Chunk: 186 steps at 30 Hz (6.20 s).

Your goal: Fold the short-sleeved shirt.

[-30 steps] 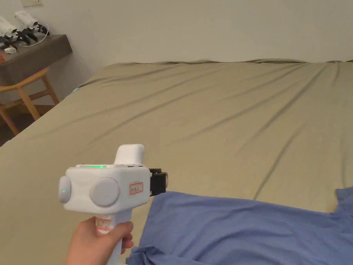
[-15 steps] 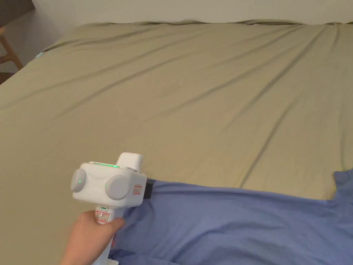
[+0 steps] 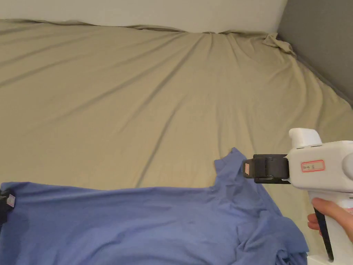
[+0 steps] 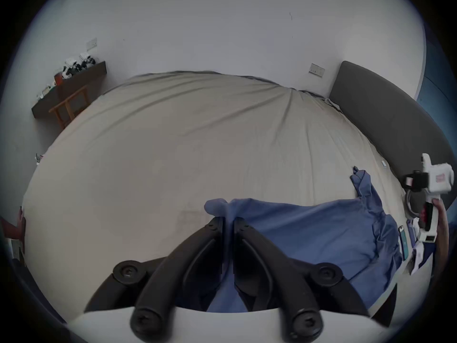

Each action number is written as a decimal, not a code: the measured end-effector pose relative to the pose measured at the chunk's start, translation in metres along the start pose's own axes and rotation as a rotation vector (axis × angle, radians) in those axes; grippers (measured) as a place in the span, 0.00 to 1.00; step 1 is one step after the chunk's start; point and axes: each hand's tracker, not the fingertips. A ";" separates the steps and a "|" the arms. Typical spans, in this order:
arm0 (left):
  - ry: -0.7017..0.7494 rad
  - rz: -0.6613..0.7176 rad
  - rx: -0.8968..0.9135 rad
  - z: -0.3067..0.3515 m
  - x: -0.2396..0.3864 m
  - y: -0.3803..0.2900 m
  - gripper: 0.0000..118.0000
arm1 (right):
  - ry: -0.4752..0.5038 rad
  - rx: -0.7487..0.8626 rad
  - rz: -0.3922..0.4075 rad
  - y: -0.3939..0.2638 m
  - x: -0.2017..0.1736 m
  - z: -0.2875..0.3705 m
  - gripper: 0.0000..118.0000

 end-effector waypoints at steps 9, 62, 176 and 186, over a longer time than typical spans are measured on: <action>-0.023 0.042 -0.039 -0.016 -0.006 0.005 0.05 | -0.085 -0.214 0.064 0.005 0.009 -0.102 0.03; 0.075 0.005 0.152 0.208 -0.004 -0.092 0.60 | 0.008 0.236 0.159 -0.197 -0.052 0.219 0.78; -0.329 -0.302 -0.337 0.064 0.247 -0.133 0.00 | 0.268 0.181 0.062 -0.203 -0.053 0.183 0.02; -0.757 0.408 -0.185 0.113 0.012 -0.098 0.13 | 0.279 0.187 0.074 -0.203 -0.063 0.193 0.02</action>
